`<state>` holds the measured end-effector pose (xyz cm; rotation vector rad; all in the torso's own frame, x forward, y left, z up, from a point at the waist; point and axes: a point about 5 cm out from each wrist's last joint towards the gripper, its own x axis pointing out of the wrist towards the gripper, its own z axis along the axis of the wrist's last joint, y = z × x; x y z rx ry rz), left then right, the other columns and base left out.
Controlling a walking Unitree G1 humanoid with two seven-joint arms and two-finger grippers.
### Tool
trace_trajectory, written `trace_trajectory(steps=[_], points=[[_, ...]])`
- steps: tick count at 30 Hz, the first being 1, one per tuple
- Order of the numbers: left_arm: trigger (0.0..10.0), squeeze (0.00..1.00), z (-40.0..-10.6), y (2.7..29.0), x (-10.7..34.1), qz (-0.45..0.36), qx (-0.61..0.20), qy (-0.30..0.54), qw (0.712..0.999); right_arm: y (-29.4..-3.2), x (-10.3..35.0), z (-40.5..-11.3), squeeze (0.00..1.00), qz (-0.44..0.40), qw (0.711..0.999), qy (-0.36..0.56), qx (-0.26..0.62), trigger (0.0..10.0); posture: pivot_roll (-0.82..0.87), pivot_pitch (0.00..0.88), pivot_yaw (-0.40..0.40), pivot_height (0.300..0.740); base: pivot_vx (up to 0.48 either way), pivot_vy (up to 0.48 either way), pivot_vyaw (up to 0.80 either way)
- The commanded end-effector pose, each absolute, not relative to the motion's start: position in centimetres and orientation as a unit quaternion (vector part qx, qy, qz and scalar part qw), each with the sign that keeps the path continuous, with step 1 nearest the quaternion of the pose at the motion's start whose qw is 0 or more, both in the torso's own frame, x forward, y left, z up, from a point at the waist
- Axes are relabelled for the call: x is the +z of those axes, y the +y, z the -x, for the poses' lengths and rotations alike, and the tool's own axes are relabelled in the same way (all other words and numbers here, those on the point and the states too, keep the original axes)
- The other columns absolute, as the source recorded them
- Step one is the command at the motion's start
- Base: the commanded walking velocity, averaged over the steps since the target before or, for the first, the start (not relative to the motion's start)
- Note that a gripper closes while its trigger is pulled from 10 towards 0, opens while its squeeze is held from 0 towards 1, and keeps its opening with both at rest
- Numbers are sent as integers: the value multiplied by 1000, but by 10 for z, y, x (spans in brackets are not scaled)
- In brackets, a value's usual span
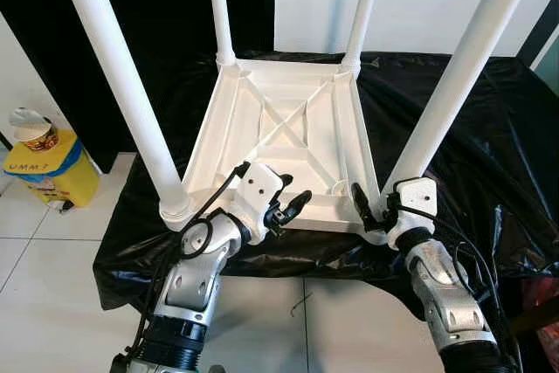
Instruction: Building children table
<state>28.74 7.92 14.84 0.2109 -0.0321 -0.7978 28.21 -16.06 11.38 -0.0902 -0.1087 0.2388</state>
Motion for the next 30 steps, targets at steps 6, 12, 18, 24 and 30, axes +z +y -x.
trace_trajectory(steps=[6,12,18,24,30], points=[[10000,0,-289,80,150,-96,-359,-19,928,-163,116,-284,0,59,981,-53,176,10000,44,0,-38,740,0,0,0],[10000,0,-289,78,150,-96,-362,-18,927,-165,116,-285,0,65,971,-47,225,10000,43,0,-38,740,0,0,0],[10000,0,-289,79,150,-95,-362,-18,927,-168,113,-285,0,78,964,-37,252,10000,42,0,-36,740,0,0,0],[10000,0,-288,79,150,-94,-363,-17,927,-170,106,-283,0,84,962,-24,259,0,39,0,-31,740,0,0,0],[10000,0,-289,79,151,-94,-365,-18,926,-171,99,-281,0,85,964,-9,252,0,31,0,-26,740,0,0,0]])
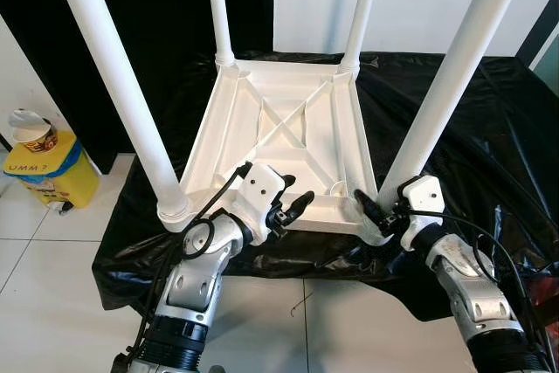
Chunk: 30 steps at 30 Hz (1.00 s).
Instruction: Building children table
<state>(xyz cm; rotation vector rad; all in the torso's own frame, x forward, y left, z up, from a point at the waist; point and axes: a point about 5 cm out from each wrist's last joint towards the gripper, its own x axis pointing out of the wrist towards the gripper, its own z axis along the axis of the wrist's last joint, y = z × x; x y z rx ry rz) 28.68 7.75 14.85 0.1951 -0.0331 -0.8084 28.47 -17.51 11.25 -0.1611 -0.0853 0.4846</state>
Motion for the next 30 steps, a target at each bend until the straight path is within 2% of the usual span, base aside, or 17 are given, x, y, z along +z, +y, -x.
trace_trajectory(steps=[1,4,5,6,7,13,20,30], points=[[10000,0,-290,79,151,-94,-366,-18,926,-171,98,-281,0,84,965,-8,250,0,31,0,-26,740,0,0,0],[10000,0,-290,79,151,-93,-367,-18,925,-172,96,-281,0,83,967,-6,243,0,28,0,-25,740,0,0,0],[10000,0,-290,78,151,-93,-367,-18,925,-172,96,-281,0,79,968,-7,238,9294,25,0,-26,740,0,0,0],[10000,0,-290,78,151,-93,-367,-18,925,-172,96,-281,0,79,968,-7,238,9294,25,0,-26,740,0,0,0],[10000,0,-290,77,151,-92,-368,-18,925,-171,96,-280,0,75,970,-8,233,10000,22,0,-27,740,0,0,0],[10000,0,-289,78,148,-89,-367,-16,926,-165,96,-279,0,59,979,-13,197,10000,20,0,-31,740,0,0,0],[10000,0,-289,79,146,-88,-364,-14,927,-166,92,-279,0,54,993,-12,108,10000,19,0,-36,740,0,0,0],[10000,0,-290,78,143,-90,-363,-11,927,-159,89,-280,0,45,998,-7,47,10000,15,0,-38,740,0,0,0]])
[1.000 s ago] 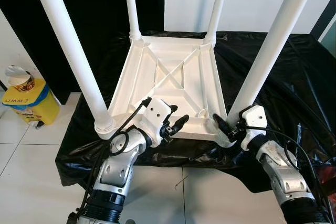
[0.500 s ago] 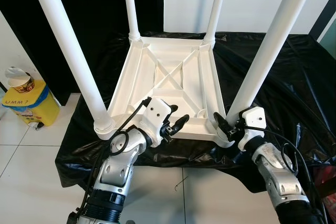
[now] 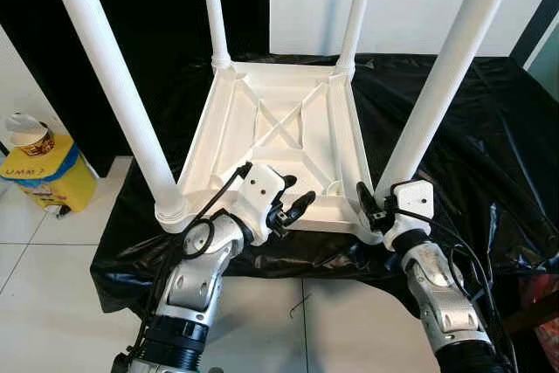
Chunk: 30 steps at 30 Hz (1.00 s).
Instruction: Building children table
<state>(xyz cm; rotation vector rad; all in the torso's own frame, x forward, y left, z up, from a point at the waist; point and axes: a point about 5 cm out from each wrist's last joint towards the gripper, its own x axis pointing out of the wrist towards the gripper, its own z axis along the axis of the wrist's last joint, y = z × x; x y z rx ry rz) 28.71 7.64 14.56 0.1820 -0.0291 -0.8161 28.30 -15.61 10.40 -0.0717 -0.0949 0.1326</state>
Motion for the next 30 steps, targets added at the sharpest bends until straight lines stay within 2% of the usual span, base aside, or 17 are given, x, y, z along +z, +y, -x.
trace_trajectory(steps=[1,6,7,18,19,20,30], points=[[10000,0,-291,77,141,-89,-363,-10,927,-157,89,-280,0,39,999,-4,29,10000,18,0,-44,740,0,0,0],[10000,0,-291,78,139,-86,-359,-7,929,-155,87,-279,0,27,1000,1,4,10000,18,0,-46,740,0,0,0],[10000,0,-292,79,135,-79,-354,-2,932,-147,87,-279,0,15,1000,3,-1,10000,13,0,-44,740,0,0,0],[10000,0,-292,76,133,-74,-358,-3,931,-141,91,-282,0,14,1000,-6,7,10000,8,0,-44,740,0,0,0],[10000,0,-294,78,134,-76,-355,-3,932,-140,92,-282,82,15,1000,-7,8,10000,7,0,-44,740,0,0,0],[10000,0,-296,80,134,-79,-352,-4,933,-139,93,-283,1000,13,1000,-10,13,10000,7,0,-46,740,0,0,0],[10000,0,-300,85,136,-87,-349,-7,933,-136,102,-284,1000,1,998,-34,48,10000,6,0,-43,740,0,0,0]])
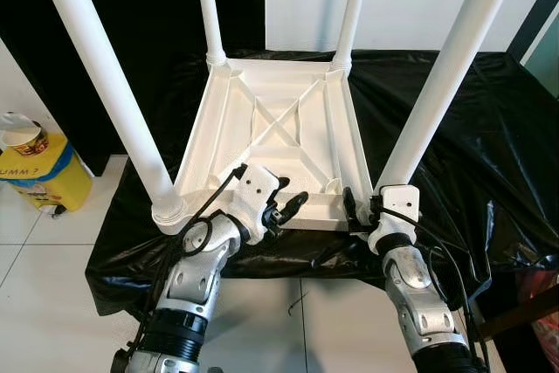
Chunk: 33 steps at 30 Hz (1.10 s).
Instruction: Building children table
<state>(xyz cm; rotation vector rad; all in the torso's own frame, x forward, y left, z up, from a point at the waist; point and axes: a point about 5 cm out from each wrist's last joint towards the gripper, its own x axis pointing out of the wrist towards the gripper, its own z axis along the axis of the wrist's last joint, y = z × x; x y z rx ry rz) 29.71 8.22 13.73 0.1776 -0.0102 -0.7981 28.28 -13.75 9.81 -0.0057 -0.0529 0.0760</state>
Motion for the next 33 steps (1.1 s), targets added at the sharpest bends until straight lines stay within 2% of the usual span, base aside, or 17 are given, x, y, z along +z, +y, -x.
trace_trajectory(steps=[1,5,6,9,10,14,16,23,24,25,26,33], points=[[10000,0,-300,85,136,-89,-349,-8,933,-136,103,-283,1000,-3,997,-38,64,10000,8,0,-42,740,0,0,0],[10000,0,-299,83,136,-92,-355,-9,930,-137,103,-282,1000,9,994,-41,103,10000,12,0,-39,740,0,0,0],[10000,0,-300,84,136,-94,-357,-9,929,-140,102,-282,745,19,992,-40,120,10000,13,0,-39,740,0,0,0],[10000,0,-300,84,136,-96,-358,-10,929,-142,102,-283,745,25,991,-40,129,10000,13,0,-39,740,0,0,0],[10000,0,-301,86,137,-100,-358,-12,928,-146,102,-283,0,36,987,-39,153,10000,17,0,-42,740,0,0,0],[10000,0,-302,87,138,-104,-358,-13,928,-148,103,-284,0,43,983,-39,176,10000,20,0,-45,740,0,0,0],[10000,0,-304,91,139,-113,-358,-16,927,-152,105,-286,0,61,972,-40,223,10000,22,0,-39,740,0,0,0],[10000,0,-306,93,142,-123,-364,-19,923,-162,108,-292,0,95,953,-33,285,10000,20,0,-27,740,0,0,0],[10000,0,-307,93,143,-124,-366,-21,922,-165,109,-294,0,103,951,-31,291,3529,20,0,-22,740,0,0,0],[10000,0,-307,93,143,-124,-366,-21,922,-165,109,-294,0,103,951,-31,291,3529,20,0,-22,740,0,0,0],[10000,0,-308,92,144,-126,-368,-22,921,-168,109,-296,0,110,949,-29,294,0,19,0,-21,740,0,0,0],[10000,0,-306,90,144,-126,-374,-22,919,-170,102,-293,0,131,946,-16,296,0,15,0,-16,740,0,0,0]])
